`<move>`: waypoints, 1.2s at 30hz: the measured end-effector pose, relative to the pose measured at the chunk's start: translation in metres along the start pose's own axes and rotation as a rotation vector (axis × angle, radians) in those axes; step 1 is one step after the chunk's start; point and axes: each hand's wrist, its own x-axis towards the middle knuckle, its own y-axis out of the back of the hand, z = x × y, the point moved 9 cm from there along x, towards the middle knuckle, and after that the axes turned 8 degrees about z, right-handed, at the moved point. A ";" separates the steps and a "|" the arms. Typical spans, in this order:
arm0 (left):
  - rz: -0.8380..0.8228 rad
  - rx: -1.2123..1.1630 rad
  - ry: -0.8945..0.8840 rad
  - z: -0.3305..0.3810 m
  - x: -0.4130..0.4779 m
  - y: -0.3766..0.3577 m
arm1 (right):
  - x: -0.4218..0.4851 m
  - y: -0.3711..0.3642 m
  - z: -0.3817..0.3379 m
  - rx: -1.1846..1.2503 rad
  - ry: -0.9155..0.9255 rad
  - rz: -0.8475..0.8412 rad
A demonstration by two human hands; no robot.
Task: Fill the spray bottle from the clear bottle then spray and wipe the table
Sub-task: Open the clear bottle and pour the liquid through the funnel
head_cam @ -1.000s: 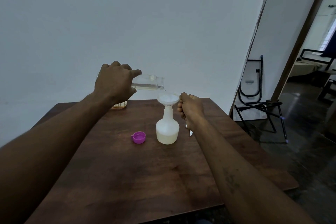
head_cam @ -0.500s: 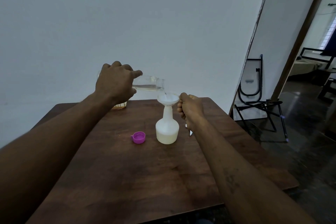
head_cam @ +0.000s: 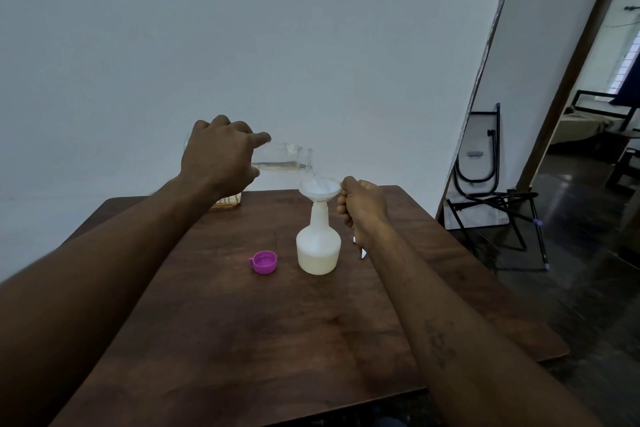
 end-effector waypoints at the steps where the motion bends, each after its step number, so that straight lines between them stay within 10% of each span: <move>1: 0.001 0.001 -0.001 0.000 0.000 0.000 | 0.000 0.000 0.000 0.001 -0.001 0.000; 36: 0.026 0.000 -0.019 0.000 0.004 -0.001 | 0.000 -0.001 -0.002 -0.001 0.005 0.003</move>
